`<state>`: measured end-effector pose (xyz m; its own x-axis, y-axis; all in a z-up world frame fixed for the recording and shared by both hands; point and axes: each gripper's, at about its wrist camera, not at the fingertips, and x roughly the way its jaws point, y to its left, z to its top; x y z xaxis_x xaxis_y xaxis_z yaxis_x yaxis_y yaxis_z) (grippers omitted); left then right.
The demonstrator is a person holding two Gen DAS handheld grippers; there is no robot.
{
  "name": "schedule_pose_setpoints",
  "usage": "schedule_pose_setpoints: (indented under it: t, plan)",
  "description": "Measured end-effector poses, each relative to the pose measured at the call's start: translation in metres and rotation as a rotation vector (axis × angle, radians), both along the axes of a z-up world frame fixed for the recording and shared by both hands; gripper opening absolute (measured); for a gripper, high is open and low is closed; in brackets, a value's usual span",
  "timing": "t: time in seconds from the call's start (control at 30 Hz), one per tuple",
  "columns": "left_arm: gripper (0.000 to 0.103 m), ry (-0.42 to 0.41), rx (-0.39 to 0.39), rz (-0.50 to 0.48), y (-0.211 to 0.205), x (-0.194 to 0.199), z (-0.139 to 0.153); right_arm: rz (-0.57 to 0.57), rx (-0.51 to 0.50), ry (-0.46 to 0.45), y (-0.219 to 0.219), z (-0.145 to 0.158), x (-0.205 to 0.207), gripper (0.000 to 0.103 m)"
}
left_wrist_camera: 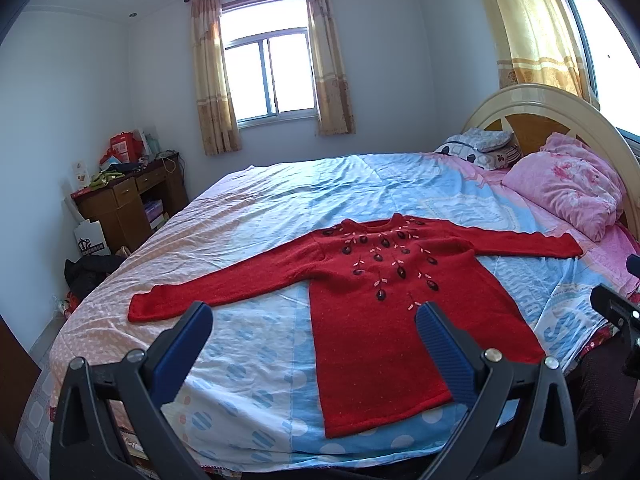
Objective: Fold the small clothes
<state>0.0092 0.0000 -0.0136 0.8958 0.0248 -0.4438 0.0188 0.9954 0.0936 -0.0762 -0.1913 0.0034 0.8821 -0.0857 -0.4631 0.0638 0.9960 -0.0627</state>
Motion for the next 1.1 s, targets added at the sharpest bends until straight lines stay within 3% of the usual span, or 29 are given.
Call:
schedule_pose_setpoints:
  t: [1.1]
  plan:
    - [0.103,0.008,-0.002,0.013,0.0072,0.0042,-0.0023,0.031,0.002,0.018,0.0021,-0.0097,0.0051,0.102]
